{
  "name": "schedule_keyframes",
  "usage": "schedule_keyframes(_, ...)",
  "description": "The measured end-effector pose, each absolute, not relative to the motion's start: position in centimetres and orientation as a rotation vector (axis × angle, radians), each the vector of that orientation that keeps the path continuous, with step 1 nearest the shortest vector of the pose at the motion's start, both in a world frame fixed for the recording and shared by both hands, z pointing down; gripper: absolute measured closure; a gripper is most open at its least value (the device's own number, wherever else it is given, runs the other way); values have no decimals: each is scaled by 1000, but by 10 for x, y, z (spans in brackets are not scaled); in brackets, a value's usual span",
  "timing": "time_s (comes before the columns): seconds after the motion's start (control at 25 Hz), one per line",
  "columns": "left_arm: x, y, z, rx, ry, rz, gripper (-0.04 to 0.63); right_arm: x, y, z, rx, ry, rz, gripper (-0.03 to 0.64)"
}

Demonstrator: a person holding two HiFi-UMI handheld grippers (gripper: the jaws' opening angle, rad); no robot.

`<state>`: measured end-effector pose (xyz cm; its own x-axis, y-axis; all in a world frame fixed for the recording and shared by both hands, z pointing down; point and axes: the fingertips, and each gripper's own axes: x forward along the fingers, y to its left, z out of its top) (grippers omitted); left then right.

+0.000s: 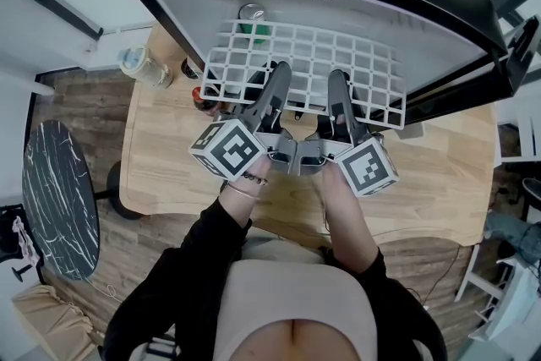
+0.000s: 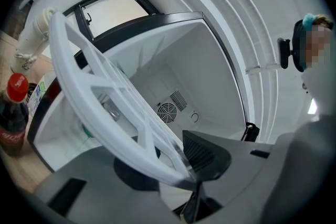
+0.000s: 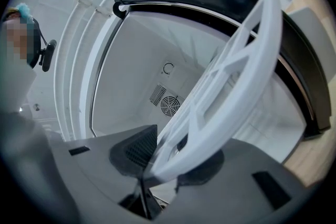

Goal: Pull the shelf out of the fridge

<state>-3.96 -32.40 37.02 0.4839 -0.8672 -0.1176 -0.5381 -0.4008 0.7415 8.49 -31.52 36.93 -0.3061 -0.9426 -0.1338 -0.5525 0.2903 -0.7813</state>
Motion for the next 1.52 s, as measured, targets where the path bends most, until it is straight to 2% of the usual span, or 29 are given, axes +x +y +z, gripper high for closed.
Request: schedule_keyframes(1.52, -43, -298, 374, 2049, -1149, -652, 474, 85, -291, 375, -1332, 1952, -903, 497)
